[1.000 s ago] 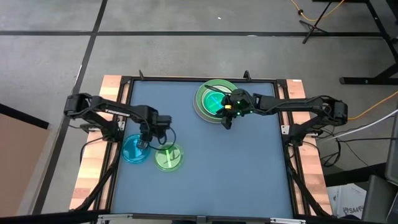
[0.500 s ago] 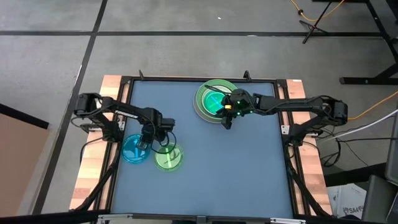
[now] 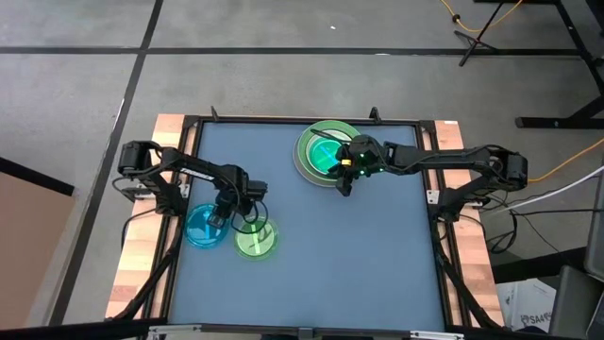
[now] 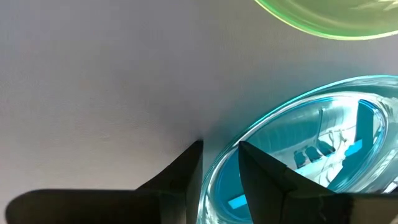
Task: Stack plastic plates
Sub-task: Stack the small blue plate on the small blue plate
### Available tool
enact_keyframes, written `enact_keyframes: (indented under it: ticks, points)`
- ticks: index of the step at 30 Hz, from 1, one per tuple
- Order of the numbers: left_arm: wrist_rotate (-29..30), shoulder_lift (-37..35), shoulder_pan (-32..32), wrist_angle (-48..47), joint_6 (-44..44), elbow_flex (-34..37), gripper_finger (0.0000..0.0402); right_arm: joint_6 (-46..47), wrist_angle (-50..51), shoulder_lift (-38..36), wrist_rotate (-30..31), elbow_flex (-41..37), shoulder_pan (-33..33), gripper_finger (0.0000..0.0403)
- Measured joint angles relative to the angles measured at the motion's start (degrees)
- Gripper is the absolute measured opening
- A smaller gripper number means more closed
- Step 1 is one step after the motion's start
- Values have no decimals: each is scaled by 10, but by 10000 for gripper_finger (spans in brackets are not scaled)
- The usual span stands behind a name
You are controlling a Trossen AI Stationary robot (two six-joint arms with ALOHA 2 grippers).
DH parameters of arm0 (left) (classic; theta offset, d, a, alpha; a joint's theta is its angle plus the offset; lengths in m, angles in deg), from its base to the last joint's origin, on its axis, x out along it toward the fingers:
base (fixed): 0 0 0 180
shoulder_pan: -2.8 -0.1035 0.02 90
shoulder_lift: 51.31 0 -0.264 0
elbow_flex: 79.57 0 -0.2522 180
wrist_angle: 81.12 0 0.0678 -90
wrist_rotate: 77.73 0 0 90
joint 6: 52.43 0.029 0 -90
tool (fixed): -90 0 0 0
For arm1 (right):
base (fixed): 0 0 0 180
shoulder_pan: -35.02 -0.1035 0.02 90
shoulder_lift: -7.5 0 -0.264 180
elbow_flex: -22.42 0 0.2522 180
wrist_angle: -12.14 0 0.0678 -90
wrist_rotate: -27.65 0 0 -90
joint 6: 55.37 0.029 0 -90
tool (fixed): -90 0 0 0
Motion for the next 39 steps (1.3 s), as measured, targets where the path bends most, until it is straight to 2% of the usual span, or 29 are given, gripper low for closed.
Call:
enact_keyframes:
  ticks: [12,26,39]
  points:
    - [2,0,0,1,-2,1,96,0,0,0,0,0,0,79]
    - [6,1,0,0,28,2,8,0,0,0,0,0,0,79]
    - [-3,2,0,-20,72,4,1,0,0,0,0,0,0,79]
